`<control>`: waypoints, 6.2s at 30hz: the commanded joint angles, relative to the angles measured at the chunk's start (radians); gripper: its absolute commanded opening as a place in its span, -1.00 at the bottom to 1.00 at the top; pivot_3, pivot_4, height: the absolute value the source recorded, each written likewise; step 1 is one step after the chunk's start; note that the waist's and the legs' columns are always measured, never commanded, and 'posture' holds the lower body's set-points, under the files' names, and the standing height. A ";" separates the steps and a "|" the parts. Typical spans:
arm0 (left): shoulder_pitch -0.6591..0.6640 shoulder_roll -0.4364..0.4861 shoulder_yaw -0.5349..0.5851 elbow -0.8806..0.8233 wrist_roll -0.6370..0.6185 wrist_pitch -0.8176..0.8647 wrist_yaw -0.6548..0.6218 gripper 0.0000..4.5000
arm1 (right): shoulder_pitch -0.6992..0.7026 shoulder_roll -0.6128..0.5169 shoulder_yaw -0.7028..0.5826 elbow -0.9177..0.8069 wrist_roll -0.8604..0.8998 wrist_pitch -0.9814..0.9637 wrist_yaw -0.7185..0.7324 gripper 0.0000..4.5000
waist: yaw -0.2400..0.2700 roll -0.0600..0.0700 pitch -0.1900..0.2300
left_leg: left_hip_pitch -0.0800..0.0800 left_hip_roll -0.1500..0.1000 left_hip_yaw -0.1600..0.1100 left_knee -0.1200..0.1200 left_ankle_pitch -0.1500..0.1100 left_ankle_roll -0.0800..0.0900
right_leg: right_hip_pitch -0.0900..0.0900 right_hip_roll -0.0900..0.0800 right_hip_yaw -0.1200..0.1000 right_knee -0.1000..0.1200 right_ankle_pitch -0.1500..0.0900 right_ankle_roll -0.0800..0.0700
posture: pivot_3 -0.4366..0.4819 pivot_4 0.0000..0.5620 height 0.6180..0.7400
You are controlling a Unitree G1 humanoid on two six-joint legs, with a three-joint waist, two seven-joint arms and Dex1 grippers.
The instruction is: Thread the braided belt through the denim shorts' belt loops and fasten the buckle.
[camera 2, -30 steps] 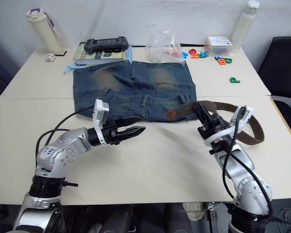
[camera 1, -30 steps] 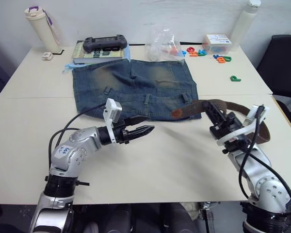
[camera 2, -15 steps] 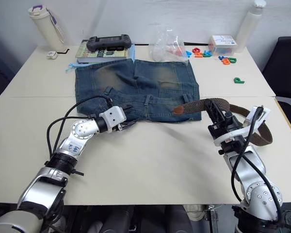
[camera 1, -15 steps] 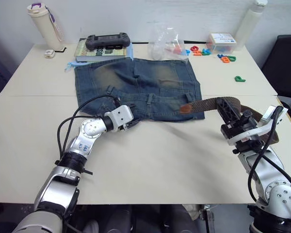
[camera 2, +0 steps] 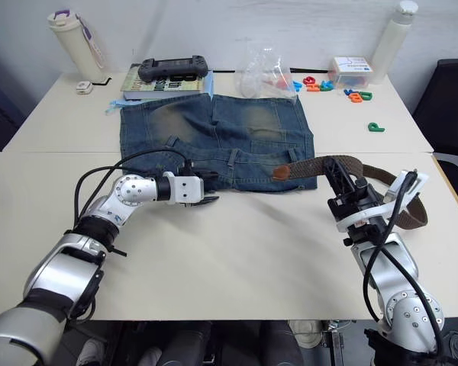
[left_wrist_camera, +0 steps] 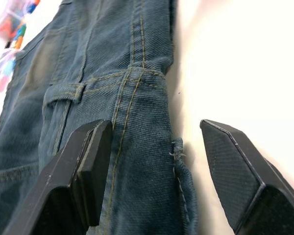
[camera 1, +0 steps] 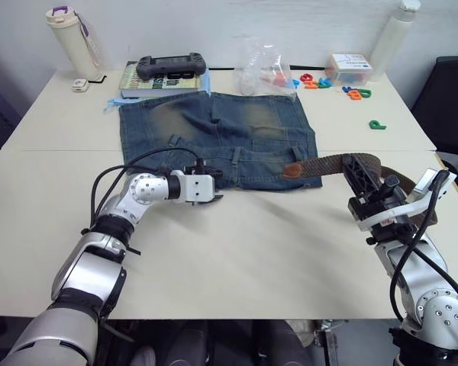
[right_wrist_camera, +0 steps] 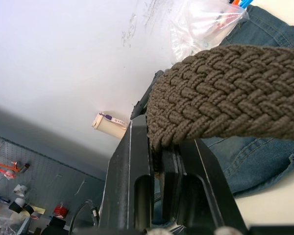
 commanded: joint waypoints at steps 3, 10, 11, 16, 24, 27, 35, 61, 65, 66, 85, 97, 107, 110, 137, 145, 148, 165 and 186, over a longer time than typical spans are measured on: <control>-0.059 -0.074 0.021 0.117 0.020 0.110 0.076 0.43 | -0.006 -0.015 0.001 -0.035 0.009 -0.016 0.016 -1.00 | 0.001 0.000 0.000 | 0.000 0.000 0.000 0.001 0.001 0.001 | 0.001 0.000 0.000 0.000 0.001 0.002 | -0.05 -0.47 -0.20; -0.032 -0.114 0.089 0.078 -0.029 0.255 0.090 0.19 | -0.004 -0.020 0.010 -0.040 0.001 -0.014 0.014 -1.00 | 0.001 0.000 0.000 | 0.000 -0.001 0.000 0.001 0.001 0.002 | 0.001 -0.001 0.001 0.000 0.002 0.003 | -0.05 -0.47 -0.20; -0.022 -0.107 0.089 0.065 -0.025 0.258 0.081 0.07 | -0.004 -0.018 0.014 -0.041 -0.001 -0.015 0.013 -1.00 | 0.001 0.000 0.000 | 0.000 -0.001 0.000 0.001 0.001 0.002 | 0.001 -0.001 0.001 0.000 0.002 0.003 | -0.05 -0.47 -0.20; 0.020 -0.065 0.079 -0.019 -0.014 0.268 0.012 -0.86 | -0.010 -0.017 0.019 -0.036 -0.004 -0.017 0.009 -1.00 | -0.005 0.000 0.000 | 0.000 -0.001 0.000 0.001 0.001 0.001 | 0.001 0.000 0.001 0.001 0.002 0.003 | -0.05 -0.47 -0.20; 0.172 0.034 0.047 -0.411 -0.069 0.358 -0.219 -0.90 | -0.031 -0.030 -0.005 -0.029 -0.006 -0.035 0.012 -1.00 | -0.025 0.000 0.000 | 0.000 -0.001 0.000 0.000 0.001 0.001 | 0.000 0.000 0.001 0.000 0.002 0.003 | -0.05 -0.47 -0.20; 0.311 0.076 0.065 -0.716 -0.138 0.538 -0.287 -0.90 | -0.035 -0.041 -0.018 -0.033 0.002 -0.043 0.005 -1.00 | -0.026 0.001 0.000 | 0.000 0.000 0.000 -0.001 0.001 0.000 | 0.000 -0.001 0.002 -0.002 0.002 0.003 | -0.05 -0.47 -0.20; 0.611 0.150 0.119 -1.319 -0.268 1.055 -0.323 -0.90 | -0.033 -0.103 -0.052 -0.027 0.039 -0.037 -0.029 -1.00 | -0.023 0.002 0.000 | -0.001 0.000 -0.001 -0.001 0.001 0.000 | 0.001 -0.002 0.002 -0.005 0.002 0.002 | -0.05 -0.47 -0.20; 0.661 0.110 0.548 -1.451 -0.841 1.459 -0.265 0.76 | -0.007 -0.395 -0.112 0.107 0.185 0.109 -0.067 -1.00 | -0.022 0.002 0.000 | 0.001 0.000 0.000 -0.001 0.002 0.000 | 0.002 0.000 0.002 -0.003 0.001 0.002 | -0.05 -0.47 -0.20; 0.705 0.183 0.577 -1.434 -0.921 1.462 -0.337 0.76 | 0.001 -0.408 -0.111 0.136 0.205 0.131 -0.082 -1.00 | -0.023 0.002 0.000 | 0.002 0.001 0.000 -0.001 0.002 0.000 | 0.003 0.000 0.002 -0.003 0.002 0.002 | -0.05 -0.47 -0.20; 0.713 0.191 0.575 -1.432 -0.925 1.450 -0.340 0.76 | 0.003 -0.410 -0.111 0.144 0.211 0.137 -0.083 -1.00 | -0.022 0.002 0.000 | 0.002 0.000 0.000 -0.001 0.002 0.000 | 0.003 0.000 0.002 -0.003 0.002 0.002 | -0.05 -0.47 -0.20; 0.739 0.179 0.539 -1.407 -0.990 1.373 -0.298 0.76 | -0.039 -0.376 -0.009 0.270 0.188 0.263 -0.071 -1.00 | -0.023 0.002 0.000 | 0.002 0.001 0.000 -0.001 0.002 0.000 | 0.003 0.000 0.002 -0.004 0.002 0.001 | -0.05 -0.47 -0.20; 0.678 0.149 0.461 -1.370 -0.951 1.319 -0.251 0.76 | -0.136 -0.194 0.140 0.334 0.055 0.280 -0.039 -1.00 | -0.023 0.002 0.000 | 0.002 0.001 0.000 -0.001 0.002 0.000 | 0.003 0.000 0.002 -0.004 0.002 0.001 | -0.05 -0.47 -0.20; 0.574 0.077 0.319 -1.267 -0.825 1.201 -0.246 0.76 | -0.133 -0.107 0.180 0.329 0.002 0.302 -0.045 -1.00 | -0.025 0.002 0.000 | 0.002 0.000 0.000 -0.001 0.002 0.000 | 0.002 0.000 0.002 -0.003 0.002 0.001 | -0.05 -0.47 -0.20; 0.555 0.084 0.274 -1.228 -0.760 1.122 -0.282 0.76 | -0.127 -0.105 0.165 0.331 0.005 0.302 -0.045 -1.00 | -0.026 0.002 0.000 | 0.002 0.000 0.000 -0.001 0.002 0.000 | 0.002 0.000 0.002 -0.003 0.002 0.001 | -0.05 -0.47 -0.20; 0.367 -0.098 0.285 -0.955 -0.851 1.520 -0.245 0.77 | -0.010 -0.231 0.073 0.182 0.052 0.348 -0.098 0.99 | -0.018 0.002 0.000 | 0.000 0.000 0.000 0.000 0.002 0.001 | 0.002 -0.001 0.001 -0.004 0.002 0.002 | -0.05 -0.47 -0.20; 0.370 -0.096 0.293 -0.989 -0.881 1.603 -0.236 0.77 | 0.092 -0.437 0.027 -0.004 0.010 0.400 0.069 0.99 | -0.024 0.002 0.000 | 0.001 0.000 0.000 0.000 0.002 0.001 | 0.002 0.000 0.002 -0.004 0.002 0.002 | -0.05 -0.47 -0.20; 0.360 -0.098 0.299 -0.986 -0.888 1.624 -0.228 0.77 | 0.114 -0.508 0.029 -0.091 -0.107 0.388 0.178 0.89 | -0.020 0.002 0.000 | 0.001 0.000 -0.001 -0.001 0.002 0.001 | 0.002 0.000 0.002 -0.004 0.002 0.002 | -0.05 -0.47 -0.20; 0.270 -0.135 0.289 -0.863 -0.868 1.765 -0.132 0.77 | 0.113 -0.420 0.359 -0.041 -0.744 0.399 0.210 -0.97 | -0.002 0.000 -0.001 | 0.001 0.000 -0.001 -0.001 0.006 -0.007 | 0.003 0.000 0.002 -0.007 0.003 0.003 | -0.05 -0.47 -0.20; 0.164 -0.335 0.222 -0.651 -0.762 1.719 -0.047 0.77 | 0.121 -0.276 0.332 -0.109 -0.837 0.497 0.246 -0.97 | 0.003 -0.004 -0.004 | 0.009 0.000 -0.003 -0.002 0.003 0.000 | 0.015 0.000 0.000 -0.013 0.006 0.003 | -0.05 -0.47 -0.20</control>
